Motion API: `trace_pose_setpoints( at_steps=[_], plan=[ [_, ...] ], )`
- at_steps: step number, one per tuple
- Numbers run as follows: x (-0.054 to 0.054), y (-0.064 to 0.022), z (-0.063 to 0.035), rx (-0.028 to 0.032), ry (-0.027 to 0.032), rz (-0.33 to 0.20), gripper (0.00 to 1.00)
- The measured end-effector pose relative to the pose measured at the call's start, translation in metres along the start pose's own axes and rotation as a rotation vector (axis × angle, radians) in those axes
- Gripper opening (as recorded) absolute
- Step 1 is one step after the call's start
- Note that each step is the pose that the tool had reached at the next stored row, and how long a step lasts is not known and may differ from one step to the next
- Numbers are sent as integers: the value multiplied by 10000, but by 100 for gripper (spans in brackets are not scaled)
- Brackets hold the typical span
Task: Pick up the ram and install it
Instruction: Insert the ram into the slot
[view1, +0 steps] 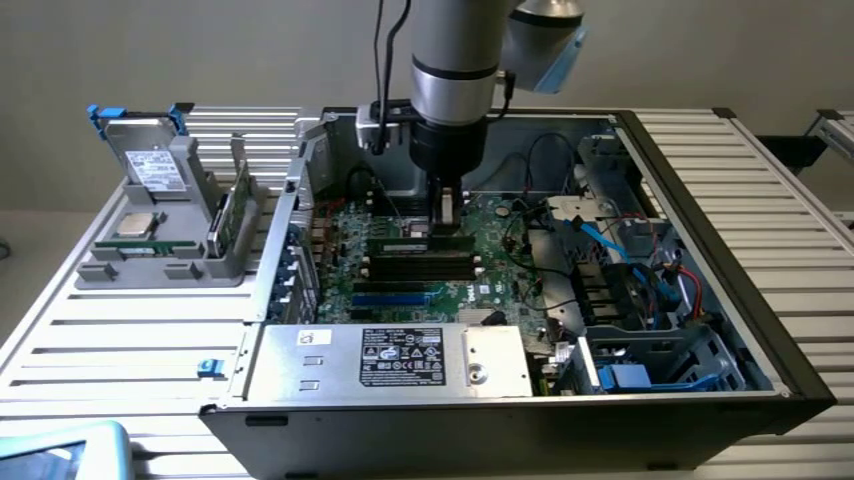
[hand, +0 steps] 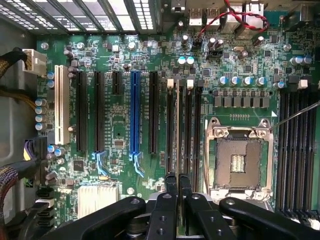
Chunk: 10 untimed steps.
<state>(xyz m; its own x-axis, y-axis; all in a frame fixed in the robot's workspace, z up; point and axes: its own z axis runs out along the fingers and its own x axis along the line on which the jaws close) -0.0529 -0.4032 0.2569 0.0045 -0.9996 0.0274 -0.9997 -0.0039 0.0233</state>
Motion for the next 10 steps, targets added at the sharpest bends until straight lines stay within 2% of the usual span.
trace_pose_setpoints(
  at_steps=[7,10],
  plan=[
    [10,-7,28,-34,23,0,13],
    [10,-19,33,-39,102,0,13]
  ],
)
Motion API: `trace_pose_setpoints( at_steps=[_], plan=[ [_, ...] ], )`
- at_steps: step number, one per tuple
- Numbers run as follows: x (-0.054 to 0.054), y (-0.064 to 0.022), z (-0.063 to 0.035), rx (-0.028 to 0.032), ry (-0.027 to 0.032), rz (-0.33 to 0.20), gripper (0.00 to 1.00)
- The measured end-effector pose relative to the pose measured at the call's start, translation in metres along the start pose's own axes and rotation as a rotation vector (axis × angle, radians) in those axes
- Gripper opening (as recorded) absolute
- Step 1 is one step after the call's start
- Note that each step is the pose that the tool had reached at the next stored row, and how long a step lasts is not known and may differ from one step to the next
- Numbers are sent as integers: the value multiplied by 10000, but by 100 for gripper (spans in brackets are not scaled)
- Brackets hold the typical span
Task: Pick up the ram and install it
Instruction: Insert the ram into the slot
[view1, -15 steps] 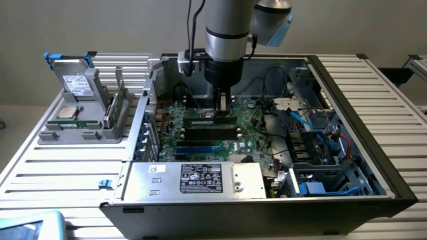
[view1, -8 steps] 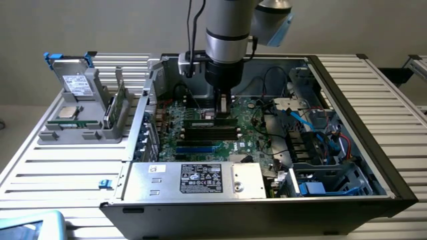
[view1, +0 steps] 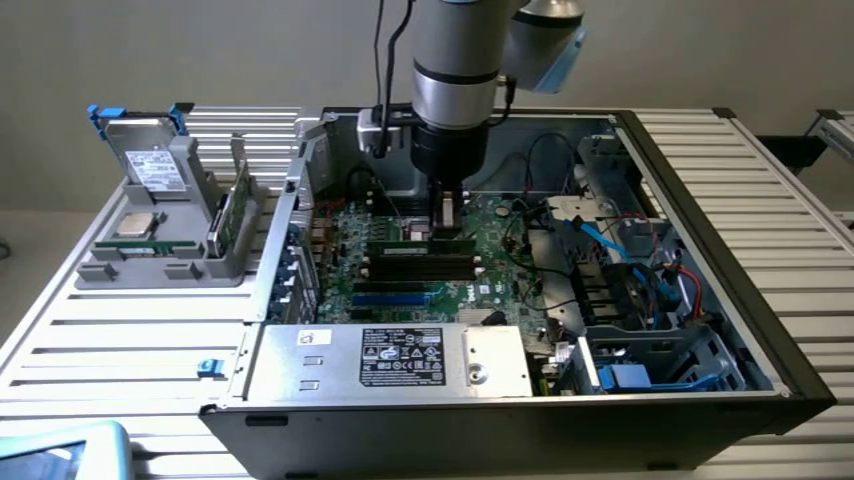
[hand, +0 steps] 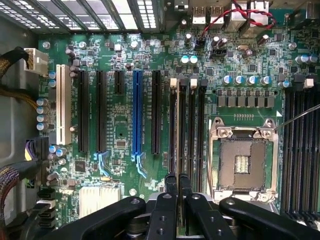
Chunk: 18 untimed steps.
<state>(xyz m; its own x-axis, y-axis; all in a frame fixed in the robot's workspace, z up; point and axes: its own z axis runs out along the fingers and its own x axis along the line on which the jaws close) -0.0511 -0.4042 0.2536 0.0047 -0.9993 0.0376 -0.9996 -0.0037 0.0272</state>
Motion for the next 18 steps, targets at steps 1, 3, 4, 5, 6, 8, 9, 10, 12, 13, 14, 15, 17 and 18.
trace_pose_setpoints(
  at_steps=[1,3,4,5,6,8,9,10,12,13,14,15,17,18],
  plan=[
    [-1,-7,4,-3,30,1,13],
    [-5,-16,17,-4,40,3,13],
    [-7,-16,27,-4,41,4,13],
    [-12,-16,35,-5,42,4,13],
    [-18,-17,43,-5,43,3,13],
    [-19,-18,56,-4,42,1,13],
    [-23,-17,61,-6,44,2,13],
    [-32,-15,67,-6,43,4,13],
    [-33,-14,76,-4,41,3,13],
    [-32,-14,78,-5,44,3,13],
    [-33,-14,83,-5,43,3,13],
    [-33,-14,87,-4,42,3,13],
    [-30,-14,94,-5,43,3,13],
    [-30,-15,99,-4,43,3,13]
  ],
)
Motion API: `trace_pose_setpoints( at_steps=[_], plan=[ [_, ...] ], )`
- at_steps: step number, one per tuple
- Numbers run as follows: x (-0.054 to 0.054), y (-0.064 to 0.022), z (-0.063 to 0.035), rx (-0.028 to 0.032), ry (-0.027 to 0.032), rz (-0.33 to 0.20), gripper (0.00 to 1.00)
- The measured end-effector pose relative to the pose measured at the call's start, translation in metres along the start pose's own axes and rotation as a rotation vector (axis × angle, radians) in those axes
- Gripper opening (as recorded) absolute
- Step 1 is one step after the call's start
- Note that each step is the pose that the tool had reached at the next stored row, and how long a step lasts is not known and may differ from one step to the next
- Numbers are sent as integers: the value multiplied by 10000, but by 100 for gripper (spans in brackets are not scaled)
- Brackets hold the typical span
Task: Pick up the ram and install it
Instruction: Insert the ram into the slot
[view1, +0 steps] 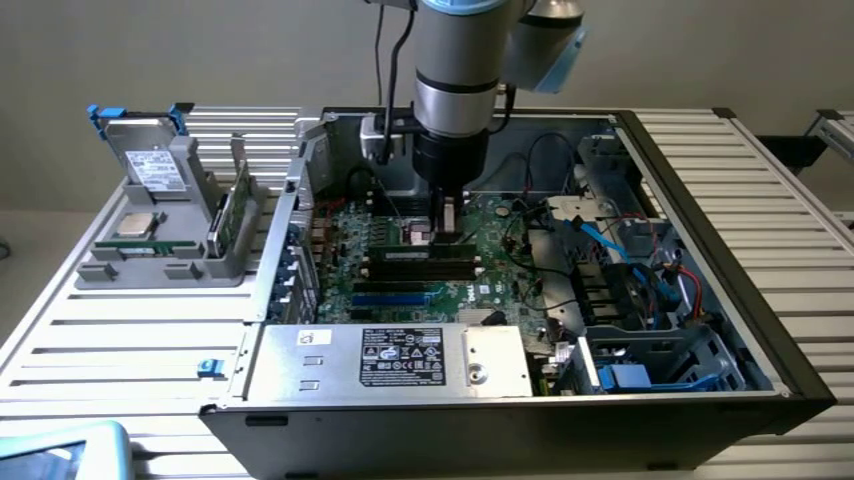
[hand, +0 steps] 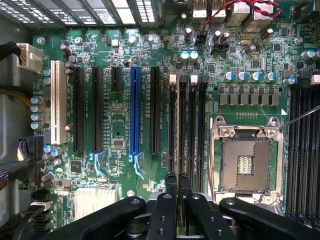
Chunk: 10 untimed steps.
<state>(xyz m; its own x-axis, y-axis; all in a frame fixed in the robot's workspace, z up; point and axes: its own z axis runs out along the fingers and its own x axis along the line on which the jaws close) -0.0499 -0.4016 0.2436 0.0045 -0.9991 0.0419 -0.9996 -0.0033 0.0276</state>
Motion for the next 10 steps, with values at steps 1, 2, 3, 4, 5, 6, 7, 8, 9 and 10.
trace_pose_setpoints(
  at_steps=[1,2,3,4,5,6,7,8,9,10],
  plan=[
    [1,0,4,-1,1,0,13],
    [2,0,9,0,1,0,13],
    [2,0,16,-1,2,0,13],
    [2,-1,22,0,9,0,13],
    [2,-1,29,0,19,-1,13],
    [1,-1,36,1,36,0,13],
    [1,-1,43,2,51,1,13],
    [1,-1,49,2,54,1,13],
    [2,-1,53,2,56,1,13],
    [2,-1,58,2,55,1,13]
  ],
)
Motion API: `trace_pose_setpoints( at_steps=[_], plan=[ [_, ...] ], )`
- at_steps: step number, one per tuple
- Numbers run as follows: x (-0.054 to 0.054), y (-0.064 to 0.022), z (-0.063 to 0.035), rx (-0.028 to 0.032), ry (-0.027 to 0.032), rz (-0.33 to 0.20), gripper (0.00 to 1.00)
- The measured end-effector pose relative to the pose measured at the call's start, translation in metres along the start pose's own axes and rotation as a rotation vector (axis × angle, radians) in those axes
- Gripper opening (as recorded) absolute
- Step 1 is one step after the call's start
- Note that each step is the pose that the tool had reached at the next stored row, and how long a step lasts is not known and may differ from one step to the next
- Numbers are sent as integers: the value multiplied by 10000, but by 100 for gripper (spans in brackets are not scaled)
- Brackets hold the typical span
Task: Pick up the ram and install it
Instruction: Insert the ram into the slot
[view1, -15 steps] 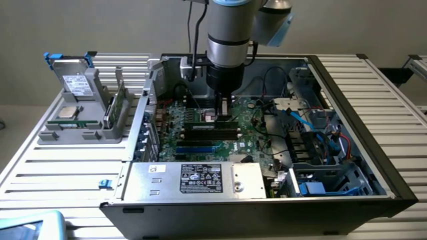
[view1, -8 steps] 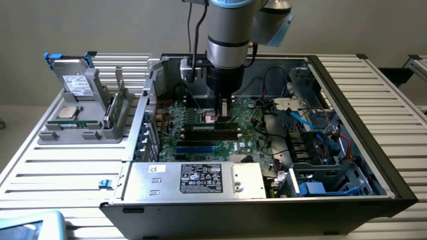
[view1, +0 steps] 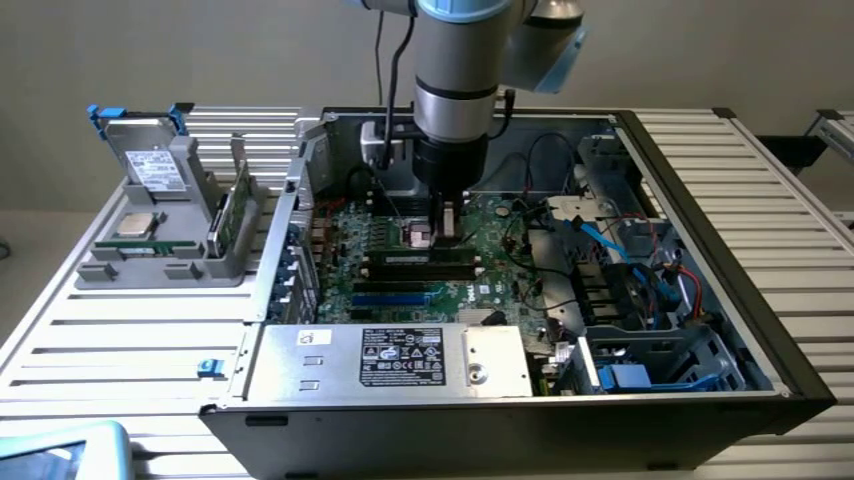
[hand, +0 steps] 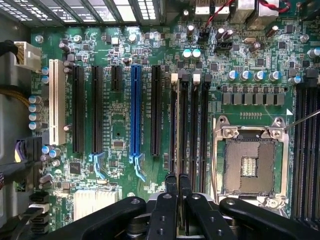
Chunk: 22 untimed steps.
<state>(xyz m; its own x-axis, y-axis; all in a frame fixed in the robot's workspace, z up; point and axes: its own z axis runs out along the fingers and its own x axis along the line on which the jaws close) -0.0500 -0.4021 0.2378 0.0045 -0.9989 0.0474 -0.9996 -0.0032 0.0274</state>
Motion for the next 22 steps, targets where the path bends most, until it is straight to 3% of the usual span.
trace_pose_setpoints(
  at_steps=[12,22],
  plan=[
    [7,1,47,35,-2,3,13],
    [9,18,68,113,2,8,13]
  ],
)
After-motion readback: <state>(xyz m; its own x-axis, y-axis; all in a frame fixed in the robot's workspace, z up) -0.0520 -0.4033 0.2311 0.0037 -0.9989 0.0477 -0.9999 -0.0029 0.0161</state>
